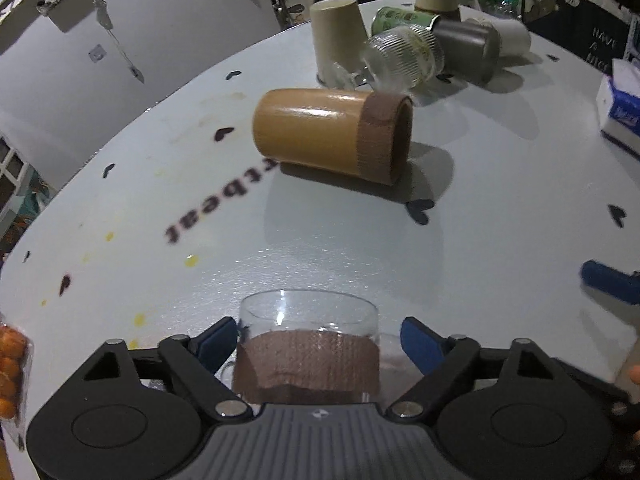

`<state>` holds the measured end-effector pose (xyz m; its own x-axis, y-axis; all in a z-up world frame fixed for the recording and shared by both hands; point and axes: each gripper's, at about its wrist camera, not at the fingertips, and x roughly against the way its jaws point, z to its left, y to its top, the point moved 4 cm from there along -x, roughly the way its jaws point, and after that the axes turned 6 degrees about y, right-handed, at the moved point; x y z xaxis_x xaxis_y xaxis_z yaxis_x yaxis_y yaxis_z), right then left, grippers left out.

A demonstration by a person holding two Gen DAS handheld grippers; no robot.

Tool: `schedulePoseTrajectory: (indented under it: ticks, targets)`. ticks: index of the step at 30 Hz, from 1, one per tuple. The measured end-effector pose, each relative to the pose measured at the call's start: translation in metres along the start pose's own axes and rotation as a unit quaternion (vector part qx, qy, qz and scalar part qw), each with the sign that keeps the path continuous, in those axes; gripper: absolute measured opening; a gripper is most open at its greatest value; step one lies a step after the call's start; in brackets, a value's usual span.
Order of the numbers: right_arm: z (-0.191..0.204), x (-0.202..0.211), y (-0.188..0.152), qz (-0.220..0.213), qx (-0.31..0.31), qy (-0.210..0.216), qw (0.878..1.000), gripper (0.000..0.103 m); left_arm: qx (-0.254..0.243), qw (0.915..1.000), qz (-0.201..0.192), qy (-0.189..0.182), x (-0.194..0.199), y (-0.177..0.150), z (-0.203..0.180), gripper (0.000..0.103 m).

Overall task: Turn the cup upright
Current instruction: 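Grasp the glass mug with the left tool while the right tool releases it, then carry the upright glass mug with the left tool toward the orange box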

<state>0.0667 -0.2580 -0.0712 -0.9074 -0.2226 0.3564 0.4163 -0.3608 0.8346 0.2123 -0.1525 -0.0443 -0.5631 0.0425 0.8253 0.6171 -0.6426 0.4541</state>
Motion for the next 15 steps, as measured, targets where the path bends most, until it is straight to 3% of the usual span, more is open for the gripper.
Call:
schedulePoseTrajectory:
  ticks: [8, 15]
  targets:
    - [-0.001, 0.001, 0.003, -0.003, -0.002, -0.002, 1.000, 0.097, 0.042, 0.9989, -0.020, -0.004, 0.018, -0.017, 0.024, 0.077]
    - [0.016, 0.001, 0.006, -0.004, 0.013, 0.010, 1.000, 0.097, 0.098, 0.9918, -0.082, 0.000, 0.065, -0.051, 0.066, 0.077]
